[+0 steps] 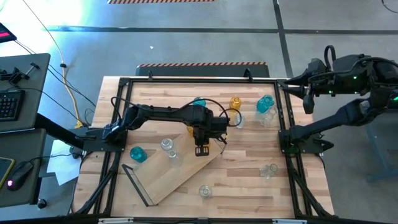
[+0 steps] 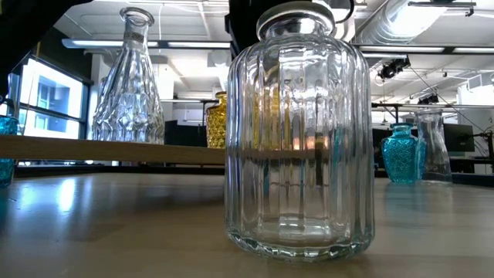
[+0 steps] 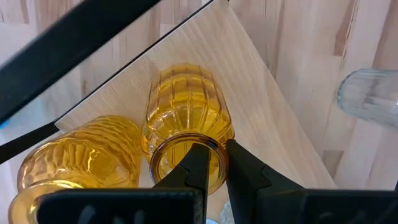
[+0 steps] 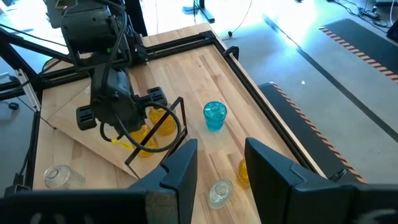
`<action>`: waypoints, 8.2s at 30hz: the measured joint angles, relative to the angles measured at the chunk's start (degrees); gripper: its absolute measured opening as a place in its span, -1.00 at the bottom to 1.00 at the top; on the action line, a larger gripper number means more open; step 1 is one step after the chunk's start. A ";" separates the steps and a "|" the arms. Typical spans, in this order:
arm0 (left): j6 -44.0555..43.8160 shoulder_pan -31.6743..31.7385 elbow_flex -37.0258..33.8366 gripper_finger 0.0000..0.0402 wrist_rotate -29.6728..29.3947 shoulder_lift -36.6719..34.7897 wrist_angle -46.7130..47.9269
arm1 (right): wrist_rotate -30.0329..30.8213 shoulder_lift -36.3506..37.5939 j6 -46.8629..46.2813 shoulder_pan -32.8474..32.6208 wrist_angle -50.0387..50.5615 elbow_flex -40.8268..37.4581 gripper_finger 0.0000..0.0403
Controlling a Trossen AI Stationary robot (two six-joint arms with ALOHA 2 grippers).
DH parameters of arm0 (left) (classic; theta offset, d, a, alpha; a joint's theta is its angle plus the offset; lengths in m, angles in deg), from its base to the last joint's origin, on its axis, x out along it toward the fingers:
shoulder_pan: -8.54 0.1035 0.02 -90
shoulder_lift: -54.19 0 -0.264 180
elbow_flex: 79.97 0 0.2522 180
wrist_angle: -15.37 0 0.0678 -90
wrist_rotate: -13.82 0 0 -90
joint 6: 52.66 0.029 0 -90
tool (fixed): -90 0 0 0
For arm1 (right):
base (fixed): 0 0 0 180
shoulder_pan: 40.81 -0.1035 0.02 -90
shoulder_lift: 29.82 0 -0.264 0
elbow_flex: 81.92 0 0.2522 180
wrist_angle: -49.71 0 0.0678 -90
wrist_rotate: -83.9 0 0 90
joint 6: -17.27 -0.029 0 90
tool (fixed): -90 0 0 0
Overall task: Sort vases onto shelf
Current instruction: Put the yellow vase on the shelf aligned with the other yellow vase, then put the blue vase on the shelf
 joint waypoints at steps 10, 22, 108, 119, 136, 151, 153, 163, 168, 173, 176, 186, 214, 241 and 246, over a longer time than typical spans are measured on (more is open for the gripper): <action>-0.59 0.02 -0.04 -0.83 0.29 0.11 -0.07 | -0.01 0.40 -0.39 0.02 0.00 0.00 -0.42; -1.08 0.04 -0.13 -0.53 0.28 0.26 -0.12 | -0.07 0.38 -0.39 0.01 0.00 0.00 -0.42; -15.08 5.95 -8.16 -0.30 -45.98 -37.57 6.38 | -10.80 -35.48 14.08 33.28 -4.79 0.00 -0.42; -16.06 5.97 -9.16 -0.30 -48.51 -38.56 6.33 | -23.29 -27.74 14.58 49.41 -1.05 -8.30 -0.42; -10.67 6.16 -9.16 -0.30 -48.68 -40.41 6.31 | -26.86 2.93 0.50 56.44 -23.44 -59.76 -0.42; -10.12 6.07 -9.16 -0.30 -44.83 -40.39 6.05 | -17.91 2.74 0.32 57.86 -24.11 -65.75 -0.42; -10.18 6.03 -9.16 -0.30 -44.81 -40.37 6.05 | -17.30 2.22 1.10 58.76 -24.63 -65.75 -0.42; -10.18 6.01 -9.16 -0.30 -43.71 -40.37 6.05 | -18.03 -0.27 1.53 60.91 -24.96 -65.75 -0.42; -10.15 6.01 -9.16 -0.30 -43.71 -40.37 6.05 | -18.31 -0.25 1.53 60.91 -24.92 -65.75 -0.42; -10.13 6.01 -9.14 -0.30 -43.71 -40.37 6.05 | -20.23 -0.25 1.53 60.91 -25.18 -65.75 -0.42; -10.12 6.01 -9.14 -0.30 -43.73 -40.37 6.05 | -20.35 -0.25 1.53 60.91 -25.18 -65.75 -0.42; -10.11 6.01 -9.14 -0.30 -43.73 -40.37 6.05 | -20.72 -0.58 1.38 60.91 -25.43 -65.75 -0.42; -9.61 6.01 -9.14 -0.30 -43.73 -40.37 6.05 | -20.58 -2.83 0.44 60.76 -24.63 -65.72 -0.42; -8.56 6.01 -9.11 -0.30 -43.73 -40.35 6.09 | -17.79 -7.97 1.77 58.38 -28.23 -65.68 -0.95; -8.56 6.01 -9.11 -0.30 -43.73 -40.35 6.09 | -17.75 -7.97 1.62 58.38 -29.50 -65.68 -0.89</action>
